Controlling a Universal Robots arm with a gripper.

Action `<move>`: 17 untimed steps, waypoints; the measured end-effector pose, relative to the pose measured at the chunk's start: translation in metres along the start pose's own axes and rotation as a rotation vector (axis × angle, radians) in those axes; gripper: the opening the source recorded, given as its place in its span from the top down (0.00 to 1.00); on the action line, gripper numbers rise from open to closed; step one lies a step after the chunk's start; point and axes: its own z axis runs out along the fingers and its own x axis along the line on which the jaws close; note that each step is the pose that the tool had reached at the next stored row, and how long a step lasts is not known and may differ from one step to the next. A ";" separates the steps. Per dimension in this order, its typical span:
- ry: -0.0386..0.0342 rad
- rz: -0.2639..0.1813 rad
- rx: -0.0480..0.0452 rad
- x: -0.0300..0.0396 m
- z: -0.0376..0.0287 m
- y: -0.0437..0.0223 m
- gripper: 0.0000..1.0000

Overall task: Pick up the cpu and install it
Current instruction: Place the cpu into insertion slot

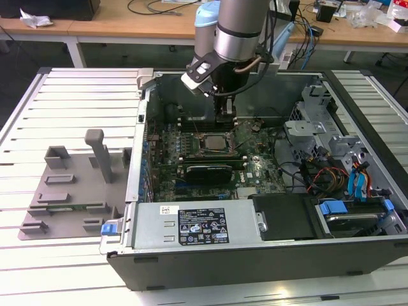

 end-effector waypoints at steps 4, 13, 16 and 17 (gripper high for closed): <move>0.0001 0.000 0.0000 -0.0001 -0.0070 -0.0004 0.89; 0.0001 0.000 -0.0001 -0.0002 -0.0267 -0.0017 0.89; 0.0000 0.000 0.0000 -0.0003 -0.0339 -0.0021 0.89; 0.0000 0.000 0.0000 -0.0003 -0.0367 -0.0023 0.89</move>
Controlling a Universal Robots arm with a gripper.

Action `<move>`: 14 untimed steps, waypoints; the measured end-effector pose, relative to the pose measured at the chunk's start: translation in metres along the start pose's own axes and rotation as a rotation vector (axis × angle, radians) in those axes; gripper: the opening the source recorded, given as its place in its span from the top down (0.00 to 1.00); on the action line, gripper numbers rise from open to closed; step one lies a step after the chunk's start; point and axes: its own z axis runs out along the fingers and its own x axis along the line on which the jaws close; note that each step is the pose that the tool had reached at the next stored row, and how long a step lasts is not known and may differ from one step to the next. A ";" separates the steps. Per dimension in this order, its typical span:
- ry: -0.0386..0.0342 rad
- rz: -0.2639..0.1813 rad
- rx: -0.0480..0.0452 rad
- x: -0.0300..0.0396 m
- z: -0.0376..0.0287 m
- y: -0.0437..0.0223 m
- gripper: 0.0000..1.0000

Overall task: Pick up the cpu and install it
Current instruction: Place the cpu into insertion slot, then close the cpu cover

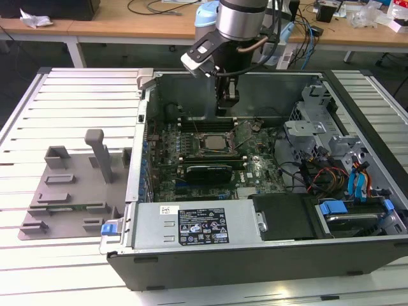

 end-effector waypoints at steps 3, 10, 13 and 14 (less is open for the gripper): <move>0.0001 0.000 0.0000 0.0000 -0.0056 -0.0003 0.89; 0.0001 0.000 0.0000 -0.0001 -0.0079 -0.0005 0.89; 0.0001 0.000 0.0000 -0.0001 -0.0079 -0.0005 0.89; 0.0000 0.000 0.0000 -0.0001 -0.0080 -0.0005 0.89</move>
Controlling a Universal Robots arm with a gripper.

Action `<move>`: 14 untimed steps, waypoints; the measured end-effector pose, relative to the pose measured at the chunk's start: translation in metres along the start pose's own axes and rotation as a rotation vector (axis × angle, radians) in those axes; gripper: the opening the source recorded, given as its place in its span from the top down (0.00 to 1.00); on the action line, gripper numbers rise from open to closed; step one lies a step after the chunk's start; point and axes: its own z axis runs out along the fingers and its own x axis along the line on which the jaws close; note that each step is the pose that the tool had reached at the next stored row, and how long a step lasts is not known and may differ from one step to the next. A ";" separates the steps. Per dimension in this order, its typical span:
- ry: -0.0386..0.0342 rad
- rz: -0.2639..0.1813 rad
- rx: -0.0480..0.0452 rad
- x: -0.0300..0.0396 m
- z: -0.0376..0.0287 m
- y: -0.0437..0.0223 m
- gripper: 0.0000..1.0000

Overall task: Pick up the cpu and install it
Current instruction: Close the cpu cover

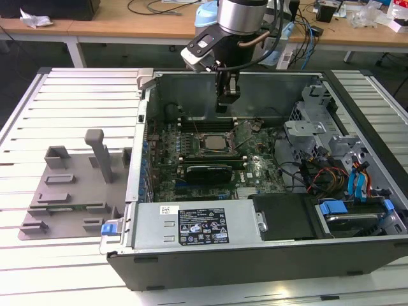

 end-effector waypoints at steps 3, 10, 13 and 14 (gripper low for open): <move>-0.0001 0.000 0.0000 -0.0001 -0.0002 0.0037 0.89; 0.0000 0.000 0.0001 -0.0004 -0.0009 0.0206 0.89; 0.0000 0.000 0.0008 -0.0007 -0.0010 0.0332 0.89; -0.0001 0.000 0.0009 -0.0007 -0.0010 0.0365 0.89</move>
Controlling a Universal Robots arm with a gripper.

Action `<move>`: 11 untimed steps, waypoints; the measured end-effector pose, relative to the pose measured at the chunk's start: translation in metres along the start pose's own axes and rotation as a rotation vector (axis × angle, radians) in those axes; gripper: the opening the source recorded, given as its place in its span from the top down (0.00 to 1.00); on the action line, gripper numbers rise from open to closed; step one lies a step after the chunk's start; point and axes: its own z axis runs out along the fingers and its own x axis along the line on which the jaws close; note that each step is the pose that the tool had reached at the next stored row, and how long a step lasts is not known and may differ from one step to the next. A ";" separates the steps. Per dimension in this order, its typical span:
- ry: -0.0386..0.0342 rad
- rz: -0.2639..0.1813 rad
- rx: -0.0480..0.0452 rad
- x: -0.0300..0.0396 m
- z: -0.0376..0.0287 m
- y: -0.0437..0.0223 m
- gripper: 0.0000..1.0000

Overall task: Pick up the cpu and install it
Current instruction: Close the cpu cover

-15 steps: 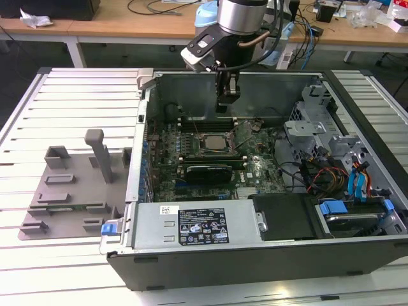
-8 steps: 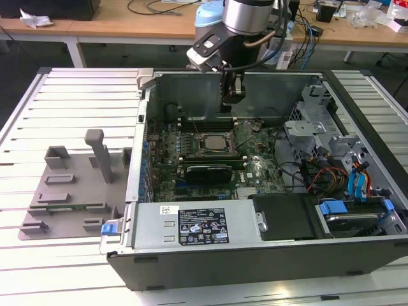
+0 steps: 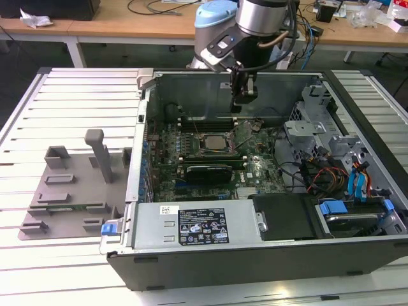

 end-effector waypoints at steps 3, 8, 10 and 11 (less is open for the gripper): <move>-0.0016 0.000 0.0007 -0.0001 0.0001 0.0132 0.89; -0.0020 0.000 0.0008 -0.0003 0.0009 0.0260 0.89; -0.0025 0.000 0.0007 -0.0003 0.0012 0.0332 0.89; -0.0028 0.000 0.0008 -0.0003 0.0012 0.0364 0.89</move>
